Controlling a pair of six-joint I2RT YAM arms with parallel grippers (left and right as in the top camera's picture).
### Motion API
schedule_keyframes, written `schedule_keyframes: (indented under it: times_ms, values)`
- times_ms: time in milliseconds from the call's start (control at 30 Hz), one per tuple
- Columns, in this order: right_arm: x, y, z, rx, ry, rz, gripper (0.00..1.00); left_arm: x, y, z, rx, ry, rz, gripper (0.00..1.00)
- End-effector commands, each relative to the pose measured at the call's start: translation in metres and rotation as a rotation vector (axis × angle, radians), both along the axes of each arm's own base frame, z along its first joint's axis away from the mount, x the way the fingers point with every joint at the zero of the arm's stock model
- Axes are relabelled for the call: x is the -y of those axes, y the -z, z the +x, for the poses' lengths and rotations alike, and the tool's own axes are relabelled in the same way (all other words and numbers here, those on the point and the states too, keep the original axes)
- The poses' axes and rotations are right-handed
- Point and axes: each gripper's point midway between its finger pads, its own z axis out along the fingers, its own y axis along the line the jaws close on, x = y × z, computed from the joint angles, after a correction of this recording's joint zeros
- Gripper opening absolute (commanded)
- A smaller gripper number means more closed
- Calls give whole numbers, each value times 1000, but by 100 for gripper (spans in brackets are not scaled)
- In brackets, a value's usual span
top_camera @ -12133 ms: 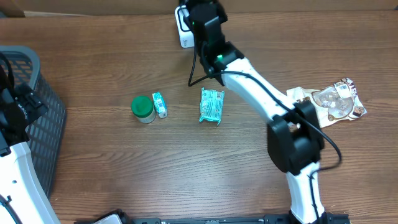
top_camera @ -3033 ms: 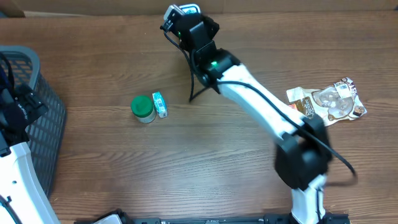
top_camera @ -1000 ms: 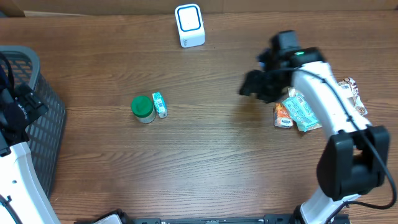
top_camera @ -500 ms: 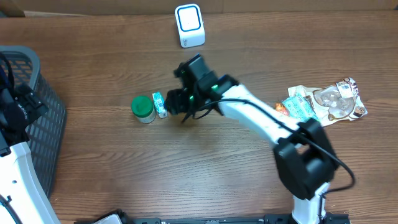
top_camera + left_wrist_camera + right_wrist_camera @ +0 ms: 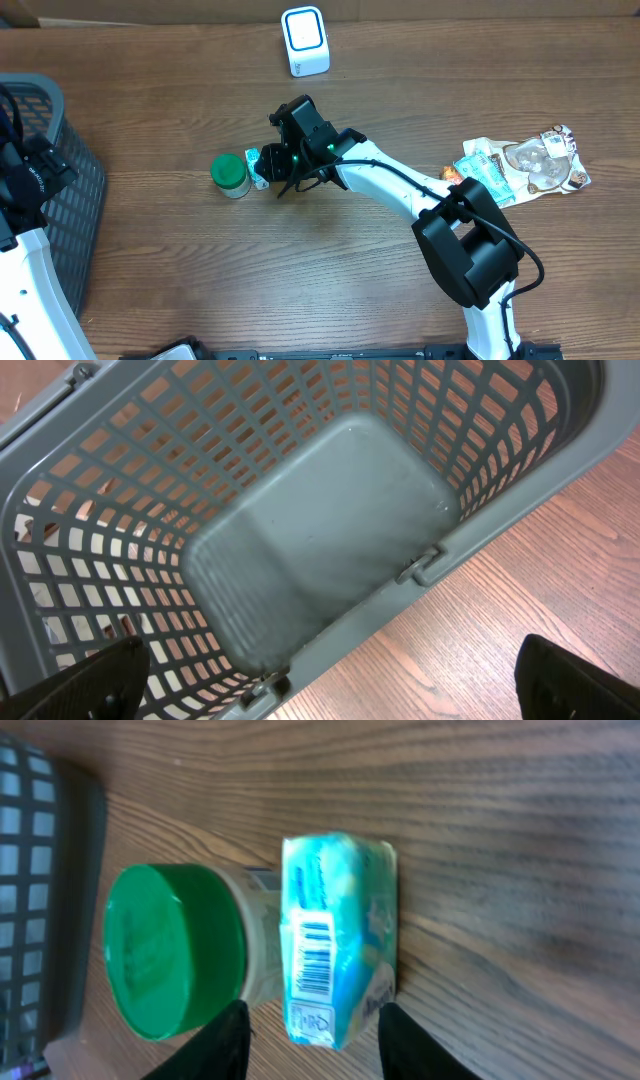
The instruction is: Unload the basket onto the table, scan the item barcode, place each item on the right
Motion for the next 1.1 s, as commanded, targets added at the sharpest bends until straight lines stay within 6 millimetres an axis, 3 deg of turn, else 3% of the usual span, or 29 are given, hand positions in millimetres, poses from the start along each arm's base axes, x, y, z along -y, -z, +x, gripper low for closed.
schedule_keyframes:
  times_ms: [0, 433, 500, 600, 800, 967, 1067]
  values:
    - [-3, 17, 4, -41, 29, 8, 36, -1, -2, 0, -2, 8, 7, 100]
    - [-5, 37, -1, -96, 24, 2, 24, -1, -2, 0, -2, 8, 7, 100]
    - [-6, 42, -4, -113, 16, 7, 13, -1, -2, 0, -2, 8, 7, 100]
    - [-7, 41, -4, -112, 6, 14, 4, -1, -2, 0, -2, 8, 7, 99]
    - [1, 10, -5, -20, -62, -9, 4, -1, -2, 0, -2, 8, 7, 100]
    - [43, -37, 4, 129, 37, -185, 4, -1, -2, 0, -2, 8, 7, 99]
    - [75, -53, 5, 205, 126, -345, 4, -1, -2, 0, -2, 8, 7, 99]
